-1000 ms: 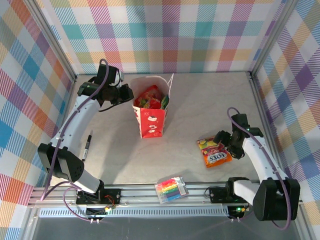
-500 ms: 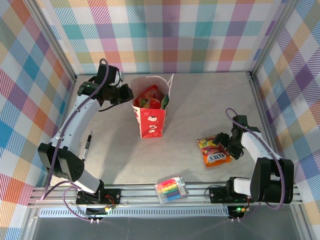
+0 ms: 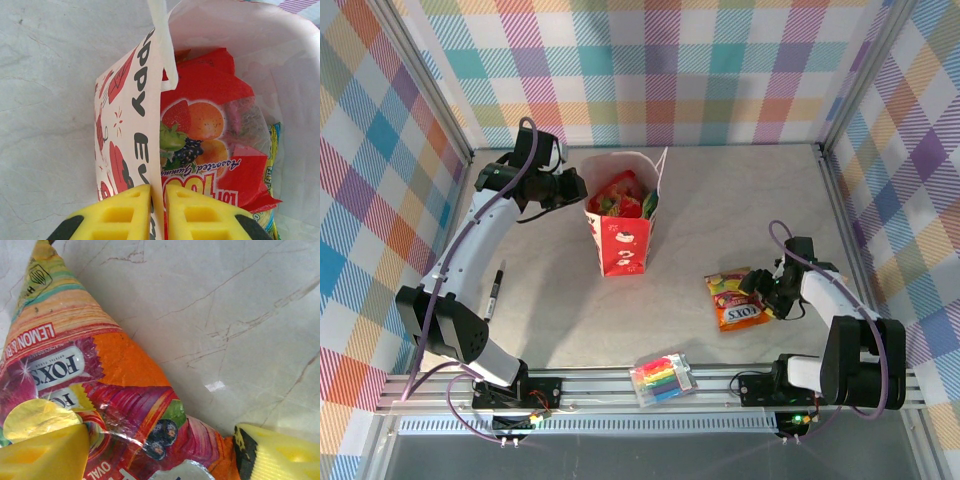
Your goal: Place the snacks into the paper bag
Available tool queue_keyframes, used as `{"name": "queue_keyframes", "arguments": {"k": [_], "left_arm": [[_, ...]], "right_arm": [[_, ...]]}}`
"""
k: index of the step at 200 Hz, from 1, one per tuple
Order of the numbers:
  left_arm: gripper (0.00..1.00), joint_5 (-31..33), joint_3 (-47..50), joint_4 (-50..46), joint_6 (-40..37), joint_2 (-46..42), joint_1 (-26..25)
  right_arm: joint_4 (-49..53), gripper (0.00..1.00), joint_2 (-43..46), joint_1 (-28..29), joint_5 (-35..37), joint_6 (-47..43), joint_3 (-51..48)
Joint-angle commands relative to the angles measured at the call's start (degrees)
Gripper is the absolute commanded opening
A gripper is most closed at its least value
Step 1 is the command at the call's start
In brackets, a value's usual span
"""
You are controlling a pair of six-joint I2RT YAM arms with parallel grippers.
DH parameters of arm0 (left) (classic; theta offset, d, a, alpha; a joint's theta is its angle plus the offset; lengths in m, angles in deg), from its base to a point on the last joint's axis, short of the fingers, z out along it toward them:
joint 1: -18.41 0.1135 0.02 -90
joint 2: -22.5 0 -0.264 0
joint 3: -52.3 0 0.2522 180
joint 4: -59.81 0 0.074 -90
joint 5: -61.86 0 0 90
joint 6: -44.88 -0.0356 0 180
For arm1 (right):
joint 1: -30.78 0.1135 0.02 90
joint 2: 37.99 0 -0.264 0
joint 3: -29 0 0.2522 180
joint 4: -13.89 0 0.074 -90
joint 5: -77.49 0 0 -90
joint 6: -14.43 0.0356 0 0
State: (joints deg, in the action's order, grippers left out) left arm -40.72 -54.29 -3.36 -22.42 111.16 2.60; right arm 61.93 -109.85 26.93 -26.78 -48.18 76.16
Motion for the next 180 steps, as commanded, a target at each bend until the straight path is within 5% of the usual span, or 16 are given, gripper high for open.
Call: {"name": "queue_keyframes", "arguments": {"k": [1,37,92,113,143,180], "left_arm": [[0.16,0.02,-1.38,-1.65,-0.40,0.46,0.48],[0.16,0.54,-1.29,-1.83,-0.38,0.77,0.52],[0.16,0.27,-1.43,-1.74,-0.29,1.07,0.43],[0.16,0.35,-1.71,-2.00,-0.37,1.24,0.43],[0.16,0.32,-1.99,-2.00,-0.38,1.42,0.43],[0.16,0.25,-2.35,-2.18,-0.37,1.37,0.34]], "right_arm": [[-0.53,0.70,0.16,-0.27,-1.90,0.11,-0.88],[-1.84,0.50,-1.09,-0.27,-4.51,0.65,-0.66],[-1.35,0.44,2.30,-0.23,-6.34,1.36,0.34],[-0.66,0.50,3.22,-0.21,-8.93,1.03,1.04],[5.71,0.72,5.38,-0.27,-0.83,-1.92,3.84],[5.07,0.76,3.94,-0.26,-0.47,-1.74,2.79]]}}
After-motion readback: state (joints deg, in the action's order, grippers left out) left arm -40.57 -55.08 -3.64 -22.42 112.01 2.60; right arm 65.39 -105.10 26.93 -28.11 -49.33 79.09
